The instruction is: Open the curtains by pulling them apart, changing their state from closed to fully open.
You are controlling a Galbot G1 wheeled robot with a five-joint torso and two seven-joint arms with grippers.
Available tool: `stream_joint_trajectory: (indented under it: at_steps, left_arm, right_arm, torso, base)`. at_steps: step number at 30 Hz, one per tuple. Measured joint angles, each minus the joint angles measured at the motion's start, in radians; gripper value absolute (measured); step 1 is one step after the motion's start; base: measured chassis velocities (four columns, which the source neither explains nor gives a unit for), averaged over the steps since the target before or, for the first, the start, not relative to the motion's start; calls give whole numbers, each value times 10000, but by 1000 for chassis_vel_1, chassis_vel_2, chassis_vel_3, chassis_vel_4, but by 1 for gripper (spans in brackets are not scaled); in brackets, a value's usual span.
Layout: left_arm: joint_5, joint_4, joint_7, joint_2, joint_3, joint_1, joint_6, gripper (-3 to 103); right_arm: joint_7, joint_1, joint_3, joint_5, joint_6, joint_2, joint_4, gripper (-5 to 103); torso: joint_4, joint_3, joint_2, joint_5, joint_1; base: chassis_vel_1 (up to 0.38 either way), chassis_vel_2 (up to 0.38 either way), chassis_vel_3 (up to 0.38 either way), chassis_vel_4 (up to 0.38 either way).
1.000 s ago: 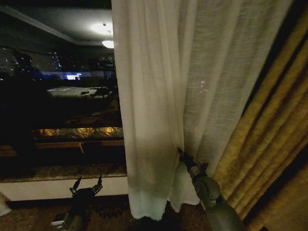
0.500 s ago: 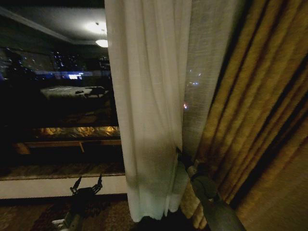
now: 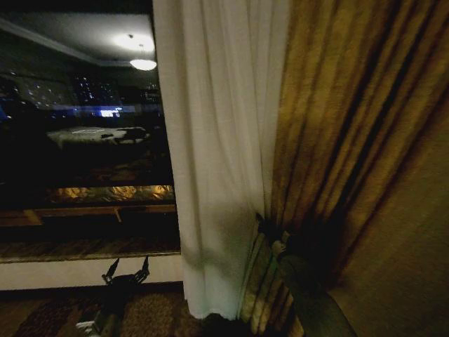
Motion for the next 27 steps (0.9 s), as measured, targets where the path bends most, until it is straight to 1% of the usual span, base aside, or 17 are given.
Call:
stream_joint_trajectory:
  at_steps: [3, 5, 6, 9, 10, 13, 14, 17, 23, 27]
  left_arm:
    - [-6, -9, -11, 1, -40, 51, -46, 100]
    - [-7, -10, -17, 3, -53, 57, -50, 100]
    - [-8, -19, -20, 4, -56, 61, -60, 100]
    - [-10, -61, -28, 6, -63, 73, -109, 100]
    - [-10, -61, -28, 6, -63, 73, -109, 100]
    - [-13, -60, -21, 6, -115, 55, -116, 100]
    - [-13, -60, -21, 6, -115, 55, -116, 100]
    - [-43, -37, -13, 3, -153, 55, -117, 100]
    - [-52, 10, -11, 3, -158, 42, -116, 100]
    - [-57, 48, -9, 3, -145, 15, -117, 100]
  right_arm:
    - [19, -40, 101, -16, 16, -59, 23, 0]
    - [55, -38, 164, -21, 21, -82, -1, 0]
    - [125, -28, 291, -22, 34, -110, -55, 0]
    - [339, 32, 753, -20, 71, -213, -239, 0]
    - [339, 32, 753, -20, 71, -213, -239, 0]
    - [523, 147, 1365, -25, 124, -483, -591, 0]
    - [523, 147, 1365, -25, 124, -483, -591, 0]
    - [644, 329, 1808, -29, 154, -720, -979, 0]
    - [794, 434, 2034, 12, 182, -842, -1283, 0]
    - [794, 87, 1864, 18, -38, -828, -857, -1]
  torso:
    - [-1, 0, 0, -2, 0]
    - [1, 0, 0, -8, 0]
    - [3, 0, 0, -17, 0]
    - [5, 0, 0, -7, 0]
    - [5, 0, 0, -7, 0]
    - [3, -1, 1, -4, 0]
    - [3, -1, 1, -4, 0]
    - [0, -1, 1, -3, -1]
    - [2, -1, 0, -8, -1]
    - [-2, 0, 0, -6, 0]
  base:
    - [-17, -37, 48, 28]
    - [0, 0, 0, 0]
    - [0, 0, 0, 0]
    - [50, 54, -39, -46]
    - [55, 59, -34, -51]
    - [13, 20, 5, -10]
    - [0, 0, 0, 0]
    - [0, 0, 0, 0]
    - [0, 0, 0, 0]
    - [0, 0, 0, 0]
